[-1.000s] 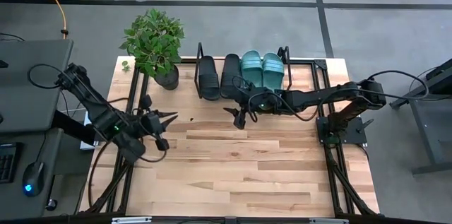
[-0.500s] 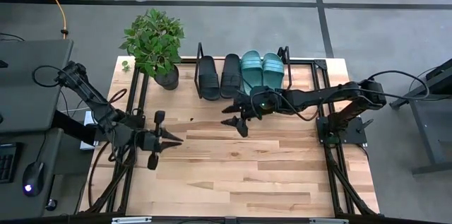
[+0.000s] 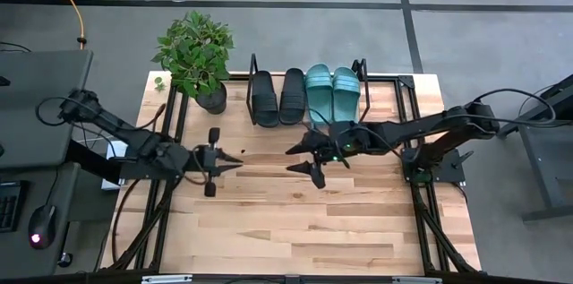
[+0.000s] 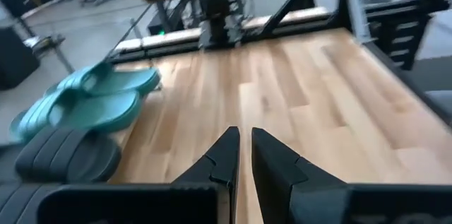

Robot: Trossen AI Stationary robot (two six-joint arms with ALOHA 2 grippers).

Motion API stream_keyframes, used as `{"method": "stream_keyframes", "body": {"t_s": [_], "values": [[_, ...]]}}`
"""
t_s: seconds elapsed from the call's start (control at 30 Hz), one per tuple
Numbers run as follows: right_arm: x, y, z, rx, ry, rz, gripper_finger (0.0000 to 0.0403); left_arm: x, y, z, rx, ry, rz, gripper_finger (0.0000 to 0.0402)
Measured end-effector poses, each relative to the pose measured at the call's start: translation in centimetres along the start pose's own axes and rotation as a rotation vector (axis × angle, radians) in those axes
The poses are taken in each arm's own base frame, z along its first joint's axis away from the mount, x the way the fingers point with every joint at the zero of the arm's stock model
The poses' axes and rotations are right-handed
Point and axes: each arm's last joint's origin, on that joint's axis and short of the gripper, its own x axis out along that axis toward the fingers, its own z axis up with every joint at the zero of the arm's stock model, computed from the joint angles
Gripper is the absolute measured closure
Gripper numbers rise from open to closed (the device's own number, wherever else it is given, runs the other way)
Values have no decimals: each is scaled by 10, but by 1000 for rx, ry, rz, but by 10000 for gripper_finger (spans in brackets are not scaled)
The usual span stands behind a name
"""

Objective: Pick and place slides into the shelf
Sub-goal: Return to Home Position

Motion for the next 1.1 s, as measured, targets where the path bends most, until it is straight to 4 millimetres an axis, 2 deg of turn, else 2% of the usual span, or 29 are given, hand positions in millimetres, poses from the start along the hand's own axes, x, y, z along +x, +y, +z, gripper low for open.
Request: {"method": "stream_keyframes", "body": {"t_s": [0.13,0.33,0.83,1.1], "values": [[-12,5,-2,-17,-14,-36,180,5,9,-7,-32,28,56,373],[-37,4,-11,-28,-71,-41,180,6,10,-2,-45,-22,51,373],[-129,2,-42,-77,-345,45,180,5,16,4,-97,-76,234,373],[-156,4,-58,-142,-438,89,180,4,17,7,-98,-102,254,373]]}}
